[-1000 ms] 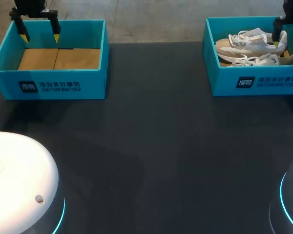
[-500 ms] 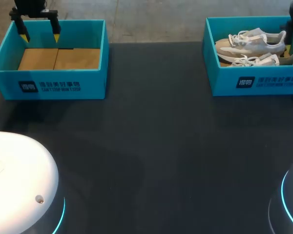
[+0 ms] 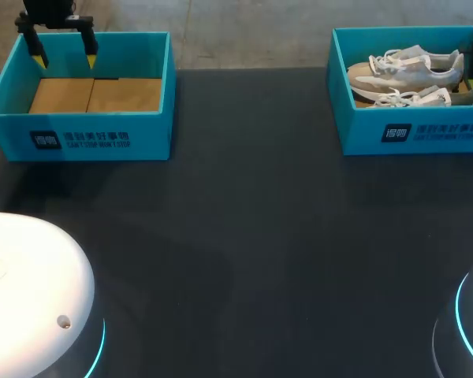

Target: Take the shoe out of the shoebox, open the shoe tongue, remove and reinsert the insole, then place the shoe into the shoebox

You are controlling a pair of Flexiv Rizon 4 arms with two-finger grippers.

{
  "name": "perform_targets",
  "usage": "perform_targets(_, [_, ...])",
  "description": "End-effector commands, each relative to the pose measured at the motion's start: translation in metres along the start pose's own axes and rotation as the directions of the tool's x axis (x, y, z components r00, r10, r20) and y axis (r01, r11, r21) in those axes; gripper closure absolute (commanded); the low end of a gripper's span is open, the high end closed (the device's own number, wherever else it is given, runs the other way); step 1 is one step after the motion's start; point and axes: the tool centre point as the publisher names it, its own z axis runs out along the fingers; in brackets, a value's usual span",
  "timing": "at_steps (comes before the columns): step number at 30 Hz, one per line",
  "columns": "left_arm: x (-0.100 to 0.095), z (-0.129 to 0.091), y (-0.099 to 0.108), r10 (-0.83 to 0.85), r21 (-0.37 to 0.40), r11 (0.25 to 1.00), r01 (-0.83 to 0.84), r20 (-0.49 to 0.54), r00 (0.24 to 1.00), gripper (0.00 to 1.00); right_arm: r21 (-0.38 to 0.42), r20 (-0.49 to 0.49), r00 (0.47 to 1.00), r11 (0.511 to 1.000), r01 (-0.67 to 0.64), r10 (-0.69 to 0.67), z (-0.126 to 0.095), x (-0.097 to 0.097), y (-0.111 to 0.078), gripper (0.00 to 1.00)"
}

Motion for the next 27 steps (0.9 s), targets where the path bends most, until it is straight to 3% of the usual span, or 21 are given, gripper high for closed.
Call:
perform_targets(1, [0.000,0.000,0.000,0.000,0.000,1.000,0.000,0.001,1.000,0.00,0.005,-0.002,1.000,1.000,-0.002,0.002,0.003,0.000,-0.003,0.53])
perform_targets(16, [0.000,0.000,0.000,0.000,0.000,1.000,0.000,0.001,1.000,0.00,0.017,-0.012,1.000,1.000,0.018,-0.018,0.002,0.013,-0.023,0.50])
perform_targets(18, [0.000,0.000,0.000,0.000,0.000,1.000,0.000,0.001,1.000,0.00,0.030,-0.018,1.000,0.999,0.016,-0.015,0.007,0.013,-0.025,0.42])
perform_targets(25, [0.000,0.000,0.000,0.000,0.000,1.000,0.000,0.001,1.000,0.00,0.044,-0.036,0.999,0.999,0.000,0.001,0.016,0.007,-0.024,0.31])
perform_targets(27, [0.000,0.000,0.000,0.000,0.000,1.000,0.000,0.001,1.000,0.00,0.044,-0.039,0.999,0.999,0.007,-0.005,0.017,0.007,-0.022,0.31])
